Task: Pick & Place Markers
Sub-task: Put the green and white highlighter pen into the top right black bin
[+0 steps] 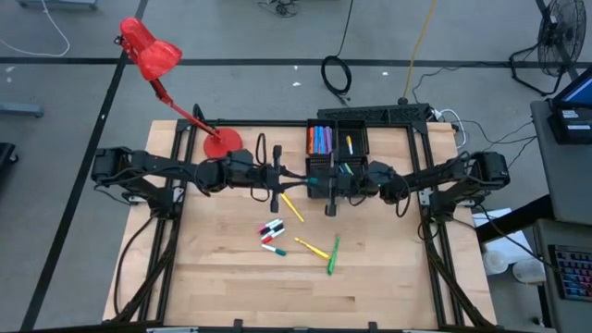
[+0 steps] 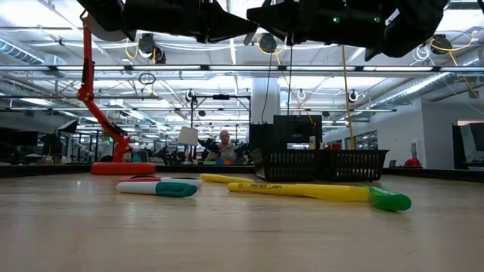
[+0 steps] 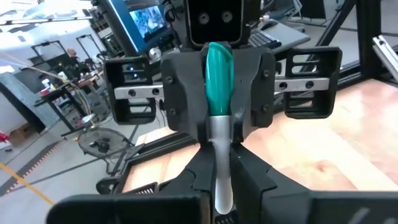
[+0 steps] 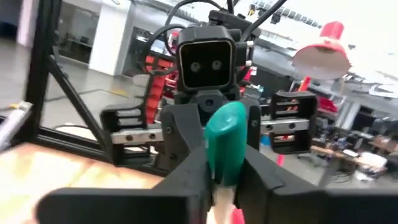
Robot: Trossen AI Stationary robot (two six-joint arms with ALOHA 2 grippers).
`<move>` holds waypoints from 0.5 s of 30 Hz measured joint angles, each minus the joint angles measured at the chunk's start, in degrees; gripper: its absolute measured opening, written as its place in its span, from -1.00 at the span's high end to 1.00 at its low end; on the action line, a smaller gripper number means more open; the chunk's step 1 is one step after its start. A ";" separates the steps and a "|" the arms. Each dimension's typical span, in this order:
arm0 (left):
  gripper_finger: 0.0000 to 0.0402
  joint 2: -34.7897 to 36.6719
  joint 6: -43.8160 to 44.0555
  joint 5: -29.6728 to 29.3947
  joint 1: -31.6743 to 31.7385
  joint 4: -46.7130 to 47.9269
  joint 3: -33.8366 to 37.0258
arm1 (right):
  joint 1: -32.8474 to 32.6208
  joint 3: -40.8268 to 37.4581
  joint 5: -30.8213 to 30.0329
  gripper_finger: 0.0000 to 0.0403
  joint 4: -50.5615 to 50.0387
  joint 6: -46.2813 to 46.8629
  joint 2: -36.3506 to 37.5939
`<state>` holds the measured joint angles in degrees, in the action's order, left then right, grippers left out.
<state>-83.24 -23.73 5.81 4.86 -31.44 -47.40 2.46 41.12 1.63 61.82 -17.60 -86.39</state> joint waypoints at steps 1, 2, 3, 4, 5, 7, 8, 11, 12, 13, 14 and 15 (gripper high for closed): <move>0.87 0.00 -0.02 -0.05 0.01 0.15 0.00 | -0.12 0.00 -0.07 0.85 -0.28 -0.77 0.00; 0.87 0.00 -0.12 -0.14 0.02 0.41 0.00 | -0.25 0.00 -0.28 0.85 -0.49 -1.55 0.00; 0.87 0.00 -0.12 -0.67 0.00 0.64 0.00 | -0.35 0.00 -0.42 0.85 -0.61 -2.15 0.00; 0.87 0.00 0.33 -1.42 -0.08 0.88 0.00 | -0.48 0.00 -0.67 0.85 -0.64 -2.33 0.00; 0.85 0.02 1.24 -2.11 -0.11 1.23 -0.04 | -0.65 0.00 -1.78 0.85 -0.70 -2.32 0.00; 0.73 0.02 4.63 -4.97 -0.11 2.33 -0.09 | -0.72 0.00 -5.28 0.85 -1.56 -2.55 0.07; 0.65 0.02 6.50 -7.89 -0.11 3.49 -0.10 | -0.70 -0.03 -7.28 0.85 -3.19 -2.97 0.73; 0.36 0.04 8.45 -17.68 0.10 7.72 0.00 | 0.72 0.28 -11.74 0.85 -8.00 -3.17 3.14; 0.27 0.04 8.45 -21.33 0.08 9.18 0.00 | 1.52 0.23 -12.87 0.85 -10.35 -2.63 4.11; 0.17 0.04 8.45 -24.62 0.02 10.39 0.00 | 2.50 0.17 -13.81 0.85 -12.84 -1.79 5.01; 0.08 0.04 8.45 -27.61 0.08 12.17 0.00 | 3.62 0.16 -14.05 0.85 -15.17 -0.74 5.71; 0.00 0.04 8.46 -30.10 0.19 14.02 0.00 | 4.92 0.15 -14.23 0.85 -17.33 0.40 6.38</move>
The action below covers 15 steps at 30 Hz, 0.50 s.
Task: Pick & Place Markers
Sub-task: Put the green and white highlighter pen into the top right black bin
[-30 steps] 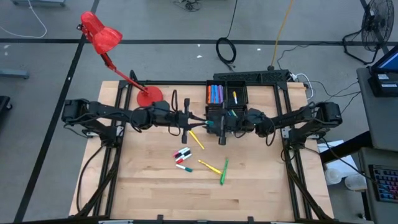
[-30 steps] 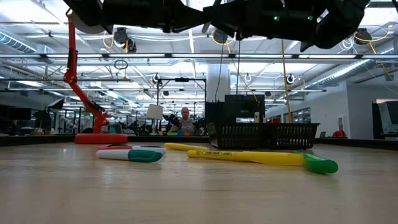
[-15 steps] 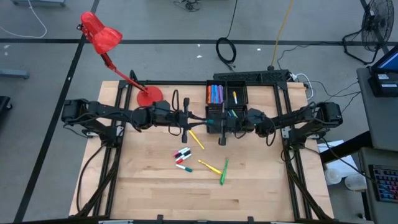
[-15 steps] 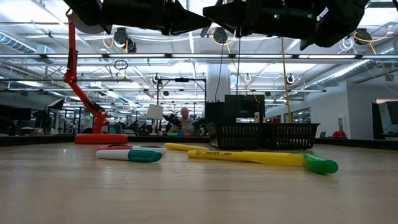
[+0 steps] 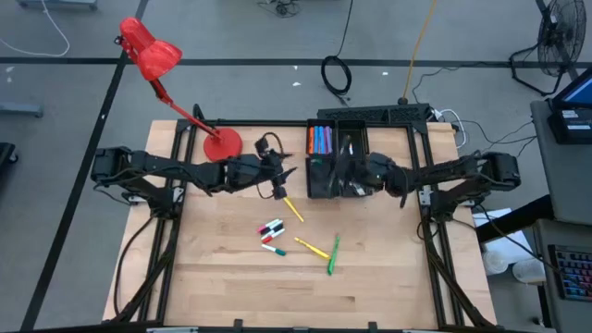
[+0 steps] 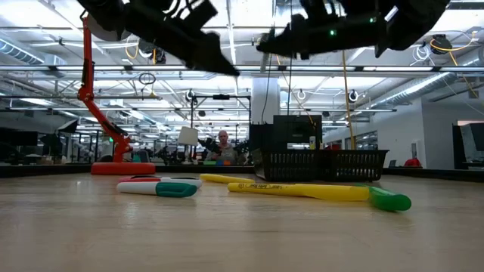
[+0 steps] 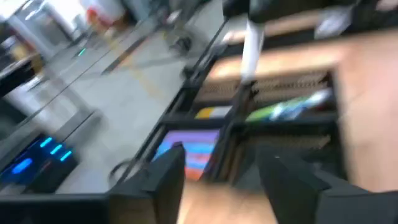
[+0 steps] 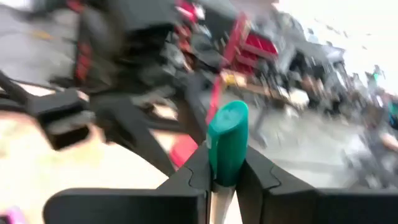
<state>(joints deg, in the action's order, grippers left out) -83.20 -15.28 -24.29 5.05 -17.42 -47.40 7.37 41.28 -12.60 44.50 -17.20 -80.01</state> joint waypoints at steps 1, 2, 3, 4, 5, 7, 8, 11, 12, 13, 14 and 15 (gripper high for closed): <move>-0.07 0.00 0.01 -1.54 0.12 1.71 0.00 | 1.44 0.00 -0.13 0.85 -2.23 1.13 0.81; -0.14 0.00 0.05 -2.29 0.30 3.38 0.00 | 2.99 0.00 -0.24 0.85 -4.79 2.03 1.62; -0.20 0.00 0.59 -2.56 0.53 4.85 0.00 | 4.67 -0.02 -0.80 0.85 -6.61 3.03 2.02; -0.25 0.00 1.13 -2.54 0.70 6.07 0.00 | 6.56 0.01 -0.89 0.85 -8.09 4.16 2.08; -0.29 0.00 1.81 -2.45 0.86 7.08 0.00 | 8.50 0.01 -0.82 0.85 -10.04 5.60 2.02; -0.36 0.00 3.53 -2.24 1.15 8.78 0.00 | 12.71 -0.88 0.83 0.85 -11.92 8.68 1.78; -0.39 0.00 4.18 -2.22 1.47 9.38 0.00 | 14.78 -1.53 3.12 0.85 -11.72 10.16 1.52; -0.44 0.00 5.85 -2.23 2.36 10.76 0.00 | 20.60 -3.85 8.95 0.85 -8.98 14.67 0.53; -0.45 0.00 6.31 -1.72 2.65 11.01 0.00 | 22.20 -4.68 9.39 0.85 -9.24 15.30 0.55; -0.46 0.00 6.83 -0.72 3.02 11.25 0.00 | 23.64 -5.11 9.42 0.85 -9.45 15.61 0.53; -0.46 0.00 7.14 0.06 3.30 11.43 0.00 | 24.90 -5.46 9.41 0.85 -9.86 15.68 0.55; -0.46 0.00 7.55 1.01 3.58 11.49 0.00 | 26.05 -5.80 9.37 0.85 -10.75 15.71 0.67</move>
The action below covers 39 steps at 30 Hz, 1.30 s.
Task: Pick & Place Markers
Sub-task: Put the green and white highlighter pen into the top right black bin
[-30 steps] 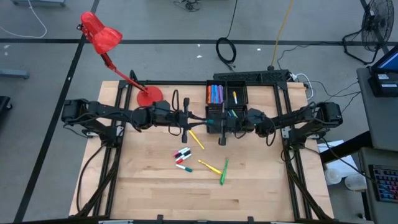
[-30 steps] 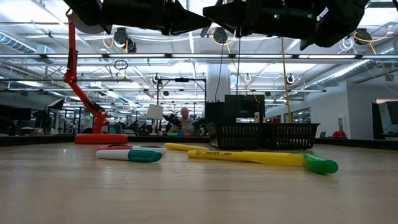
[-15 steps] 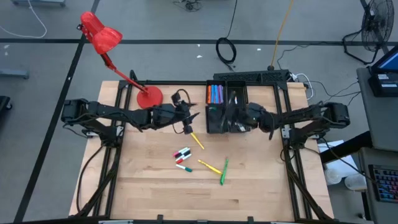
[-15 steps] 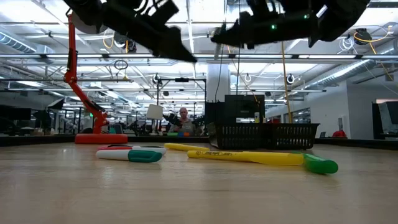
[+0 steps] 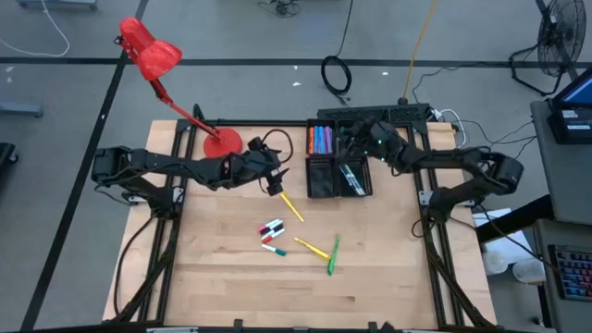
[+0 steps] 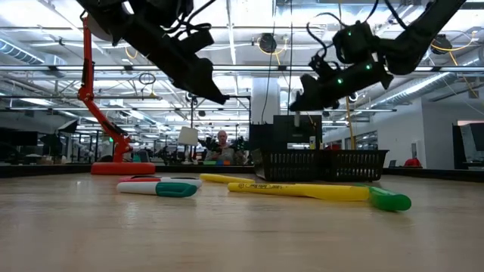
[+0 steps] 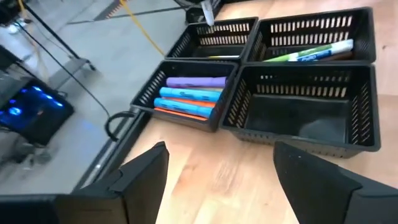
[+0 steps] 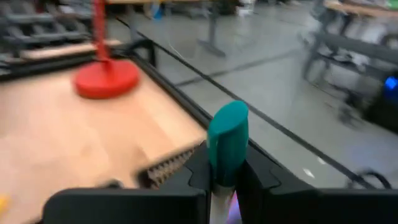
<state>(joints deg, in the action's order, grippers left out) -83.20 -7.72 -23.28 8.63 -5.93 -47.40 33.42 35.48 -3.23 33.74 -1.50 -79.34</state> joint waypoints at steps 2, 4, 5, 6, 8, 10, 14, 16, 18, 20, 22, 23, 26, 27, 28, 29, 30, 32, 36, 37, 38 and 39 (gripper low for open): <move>-0.46 0.00 0.54 1.89 0.78 -0.13 0.00 | 2.05 -0.51 0.04 0.85 -2.09 1.00 -0.08; -0.46 0.00 0.74 3.96 1.32 -0.15 0.00 | 3.74 -0.61 0.10 0.85 -4.73 2.33 -0.14; -0.46 0.00 0.81 4.85 1.59 -0.12 0.00 | 4.46 -0.61 0.11 0.85 -5.59 2.53 -0.11; -0.46 0.00 0.82 5.35 1.81 -0.08 0.00 | 5.01 -0.61 0.09 0.85 -6.52 2.56 -0.03; -0.46 0.00 0.94 5.35 1.99 0.16 0.00 | 5.92 -0.61 0.09 0.85 -8.22 2.66 -0.10; -0.46 -0.04 0.76 5.28 2.26 0.49 0.00 | 6.54 -0.61 0.12 0.85 -8.96 2.80 -0.10; -0.46 -0.04 0.74 5.28 2.40 0.61 0.00 | 7.13 -0.53 0.35 0.85 -9.04 2.79 -2.39; -0.45 -0.04 0.58 5.27 2.40 0.70 0.00 | 7.60 -0.63 0.35 0.85 -9.25 2.49 -4.08; -0.42 -0.04 0.54 5.29 2.40 0.66 0.00 | 8.06 -0.54 0.44 0.85 -7.71 2.43 -6.17; -0.40 -0.04 0.50 5.30 2.40 0.63 0.00 | 8.74 -0.56 0.41 0.85 -7.05 2.35 -7.84; -0.37 -0.04 0.13 5.30 2.40 0.63 0.00 | 9.21 -0.56 0.40 0.85 -6.63 2.36 -8.55; -0.36 -0.04 -0.05 5.29 2.40 0.63 0.00 | 9.40 -0.56 0.35 0.85 -6.60 2.38 -8.62; -0.33 -0.04 -0.06 5.28 2.50 0.49 0.00 | 9.75 -0.56 0.38 0.85 -7.70 2.54 -8.67; -0.32 -0.04 -0.06 5.28 2.58 0.42 0.00 | 9.75 -0.56 0.37 0.85 -7.93 2.88 -8.67; -0.31 -0.04 -0.05 5.28 2.62 0.44 0.00 | 9.75 -0.56 0.38 0.84 -8.03 3.22 -8.66; -0.30 -0.04 -0.05 5.26 2.67 0.48 0.00 | 9.75 -0.56 0.38 0.80 -8.03 3.44 -8.64; -0.29 -0.04 -0.05 5.26 2.71 0.51 0.00 | 9.73 -0.56 0.38 0.75 -8.01 3.58 -8.66; -0.27 -0.04 -0.02 5.28 2.71 0.63 0.00 | 9.73 -0.56 0.37 0.61 -7.88 3.82 -8.65; -0.27 -0.04 0.01 5.28 2.65 0.60 0.00 | 9.71 -0.56 0.35 0.39 -7.85 3.85 -8.64; -0.27 -0.04 0.00 5.28 2.66 0.60 0.00 | 9.71 -0.56 0.37 0.35 -7.82 3.85 -8.64; -0.28 -0.04 0.06 5.28 2.66 0.61 0.00 | 9.71 -0.56 0.35 0.31 -7.70 3.85 -8.64; -0.29 -0.04 0.18 5.29 2.66 0.61 0.00 | 9.71 -0.56 0.37 0.28 -7.47 3.85 -8.64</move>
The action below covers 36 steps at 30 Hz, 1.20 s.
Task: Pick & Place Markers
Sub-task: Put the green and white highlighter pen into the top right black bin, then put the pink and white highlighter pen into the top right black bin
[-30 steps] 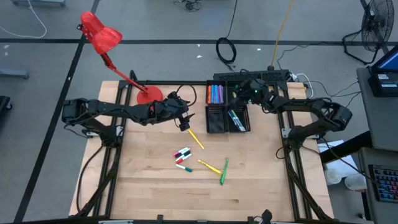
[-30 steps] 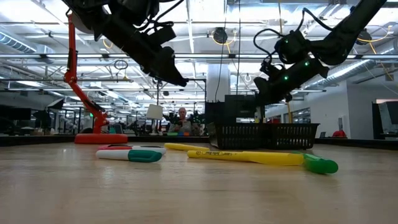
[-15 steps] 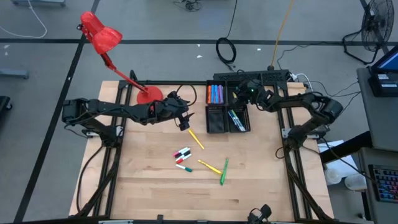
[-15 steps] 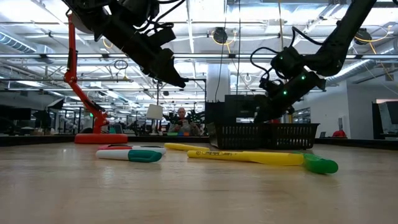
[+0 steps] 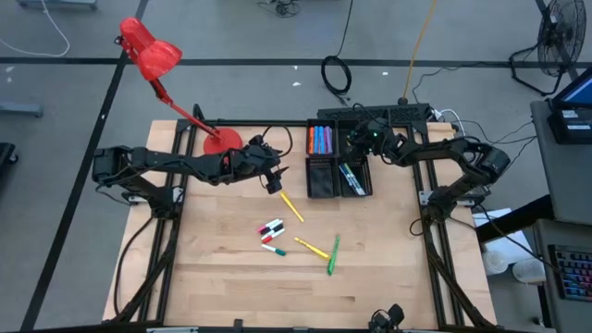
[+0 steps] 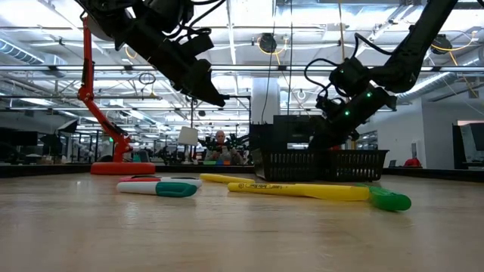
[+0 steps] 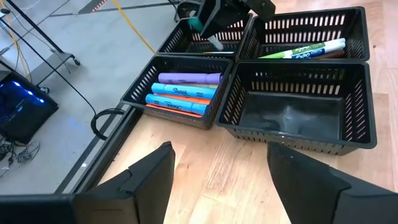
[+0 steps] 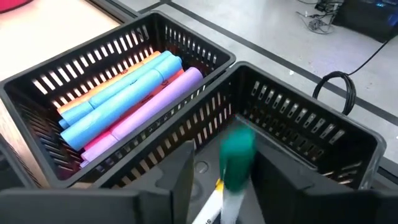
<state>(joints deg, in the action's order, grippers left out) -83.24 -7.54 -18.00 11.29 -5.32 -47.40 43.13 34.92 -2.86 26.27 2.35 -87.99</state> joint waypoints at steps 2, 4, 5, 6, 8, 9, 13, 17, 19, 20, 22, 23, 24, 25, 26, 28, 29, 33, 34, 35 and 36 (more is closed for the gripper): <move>-0.31 0.00 0.29 0.02 0.00 -0.02 0.00 | 0.00 0.00 -0.02 0.23 0.49 0.00 0.00; -0.32 0.00 0.37 0.02 0.00 0.00 0.00 | 0.00 0.00 -0.02 0.19 1.00 0.00 0.00; -0.32 0.00 0.38 0.02 0.00 0.00 0.00 | 0.00 0.00 -0.02 0.18 1.33 0.00 0.00; -0.32 0.00 0.37 0.02 0.00 0.00 0.00 | -0.01 0.00 -0.02 0.17 1.73 -0.01 0.00; -0.30 0.00 0.36 0.02 0.00 0.02 0.00 | -0.02 0.00 -0.02 0.16 2.71 0.00 0.00; -0.28 0.00 0.36 0.03 0.00 0.08 0.00 | -0.04 0.00 -0.02 0.16 3.21 0.00 0.00; -0.24 0.00 0.39 0.04 0.00 1.40 0.00 | -0.56 0.00 0.03 0.17 5.40 -0.01 0.02; -0.25 0.00 3.26 1.30 -0.24 8.09 0.00 | -2.50 0.00 0.09 0.18 5.67 -2.16 1.54; -0.27 0.00 3.92 4.94 -0.46 12.90 0.02 | -3.51 0.00 0.05 0.18 5.54 -3.28 2.77; -0.28 -0.02 4.29 7.31 -0.64 15.06 0.04 | -3.97 0.00 0.05 0.18 5.43 -3.37 3.42; -0.30 -0.02 5.82 11.90 -1.09 17.99 0.05 | -4.86 0.00 0.04 0.18 5.16 -3.28 4.61; -0.31 -0.02 6.86 13.91 -1.50 18.42 0.23 | -5.25 0.00 0.04 0.18 4.90 -3.15 5.15; -0.31 -0.02 7.96 15.52 -2.03 18.19 0.62 | -5.73 0.00 0.03 0.18 4.77 -3.08 5.65; -0.31 -0.02 9.15 16.58 -2.66 17.74 1.21 | -6.17 0.00 0.02 0.19 4.80 -3.08 6.16; -0.31 -0.02 10.43 17.20 -3.54 17.54 1.89 | -6.60 0.00 0.01 0.19 4.82 -3.06 6.70; -0.29 -0.02 12.41 17.68 -5.88 17.51 3.43 | -7.53 0.00 0.01 0.20 5.25 -3.06 7.70; -0.28 -0.02 13.26 17.75 -7.20 17.53 4.27 | -7.98 0.00 -0.02 0.20 5.38 -3.06 8.22; -0.22 -0.02 16.17 16.76 -12.85 17.24 7.19 | -9.67 0.00 0.01 0.20 7.11 -3.36 11.01; -0.21 -0.02 17.21 15.88 -14.31 17.20 7.67 | -10.07 0.00 0.01 0.20 7.71 -3.62 11.76; -0.20 -0.02 18.49 14.80 -15.69 17.22 8.07 | -10.49 0.00 0.01 0.20 8.56 -3.92 12.42; -0.19 -0.02 19.96 13.62 -16.92 17.20 8.40 | -10.91 0.00 0.01 0.20 9.38 -4.37 13.09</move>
<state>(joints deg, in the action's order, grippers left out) -83.26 12.42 -4.38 -5.63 11.88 -39.00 32.22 34.92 -2.85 35.66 -2.02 -74.89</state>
